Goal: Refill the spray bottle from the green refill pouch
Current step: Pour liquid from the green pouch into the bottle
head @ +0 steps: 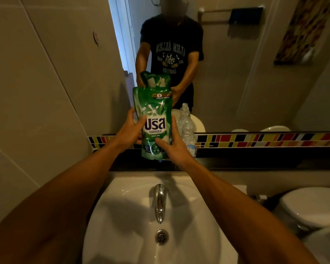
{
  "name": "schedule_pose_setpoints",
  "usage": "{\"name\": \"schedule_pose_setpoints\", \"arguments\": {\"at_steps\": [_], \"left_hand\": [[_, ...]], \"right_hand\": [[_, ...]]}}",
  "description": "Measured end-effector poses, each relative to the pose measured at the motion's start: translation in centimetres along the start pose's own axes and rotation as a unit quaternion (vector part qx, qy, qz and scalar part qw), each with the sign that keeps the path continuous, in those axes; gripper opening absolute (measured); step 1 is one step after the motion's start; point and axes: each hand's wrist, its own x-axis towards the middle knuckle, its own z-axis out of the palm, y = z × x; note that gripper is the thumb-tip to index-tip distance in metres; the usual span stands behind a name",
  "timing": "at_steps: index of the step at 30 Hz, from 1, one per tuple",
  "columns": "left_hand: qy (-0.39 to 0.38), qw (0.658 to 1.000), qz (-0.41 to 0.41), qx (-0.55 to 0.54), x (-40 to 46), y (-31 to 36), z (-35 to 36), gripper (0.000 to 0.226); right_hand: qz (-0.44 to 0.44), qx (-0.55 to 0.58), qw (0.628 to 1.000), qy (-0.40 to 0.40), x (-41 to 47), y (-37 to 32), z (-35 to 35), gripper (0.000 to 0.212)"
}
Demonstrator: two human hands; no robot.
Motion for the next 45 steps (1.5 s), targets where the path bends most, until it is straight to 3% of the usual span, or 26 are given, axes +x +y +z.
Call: {"name": "schedule_pose_setpoints", "arguments": {"at_steps": [13,24,45], "left_hand": [[0.012,0.998,0.06,0.01,-0.3,-1.0,4.4,0.06],[-0.063,0.993,0.02,0.093,0.2,0.6,4.0,0.068],[-0.076,0.974,-0.043,0.209,0.9,2.8,3.4,0.067]], "right_hand": [[0.044,0.072,0.996,0.006,-2.8,3.0,-2.7,0.096],[0.11,0.133,0.985,0.023,-4.2,2.7,-2.2,0.093],[0.161,0.202,0.965,0.031,-5.1,1.0,-1.1,0.091]]}}
